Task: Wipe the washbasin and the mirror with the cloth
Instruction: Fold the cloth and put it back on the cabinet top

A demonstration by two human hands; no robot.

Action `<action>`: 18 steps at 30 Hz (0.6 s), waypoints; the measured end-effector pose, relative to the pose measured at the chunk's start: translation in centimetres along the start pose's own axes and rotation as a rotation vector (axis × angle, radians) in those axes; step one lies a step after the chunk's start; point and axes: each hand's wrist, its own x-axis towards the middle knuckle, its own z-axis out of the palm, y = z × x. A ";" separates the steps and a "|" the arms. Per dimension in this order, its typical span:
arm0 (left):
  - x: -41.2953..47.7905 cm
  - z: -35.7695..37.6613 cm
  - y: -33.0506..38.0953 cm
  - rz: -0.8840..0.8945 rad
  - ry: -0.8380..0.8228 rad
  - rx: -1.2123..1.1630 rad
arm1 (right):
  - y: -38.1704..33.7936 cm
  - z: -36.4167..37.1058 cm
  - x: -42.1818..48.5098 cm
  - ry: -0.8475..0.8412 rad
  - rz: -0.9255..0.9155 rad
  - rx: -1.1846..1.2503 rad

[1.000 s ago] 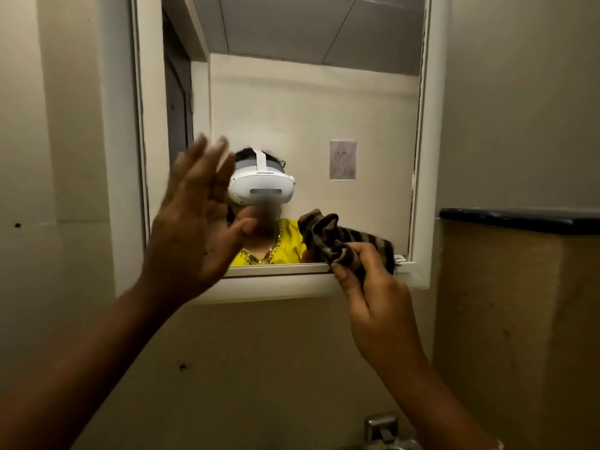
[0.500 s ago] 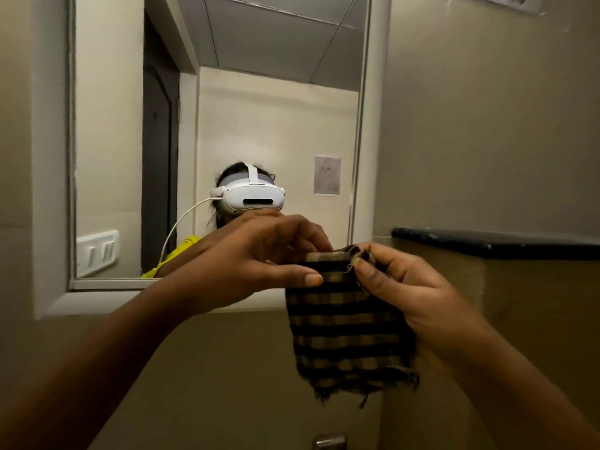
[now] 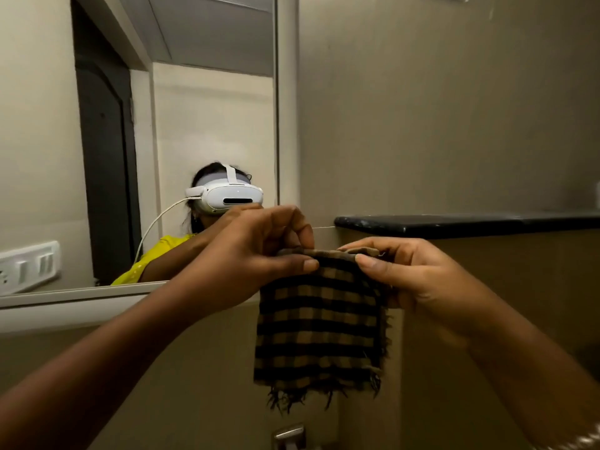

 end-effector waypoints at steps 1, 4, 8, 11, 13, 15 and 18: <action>0.2 0.3 0.2 -0.003 0.001 0.009 | 0.0 -0.5 -0.1 0.003 0.017 0.006; 1.1 1.2 0.9 -0.004 0.011 0.029 | -0.3 -1.9 -0.5 -0.006 0.031 0.016; 2.2 2.2 2.1 -0.012 0.023 0.012 | -1.0 -3.6 -0.8 -0.056 -0.037 -0.147; 3.5 2.4 2.9 -0.053 -0.075 0.051 | -2.5 -5.4 -0.7 -0.058 -0.065 -0.283; 4.3 2.2 3.5 -0.129 -0.190 0.088 | -4.1 -6.9 -0.7 -0.050 -0.085 -0.368; 5.2 2.2 4.4 -0.190 -0.268 0.153 | -5.7 -8.0 -0.7 -0.070 -0.084 -0.447; 7.1 2.0 6.3 -0.255 -0.253 0.214 | -7.8 -9.8 -0.2 -0.077 -0.058 -0.463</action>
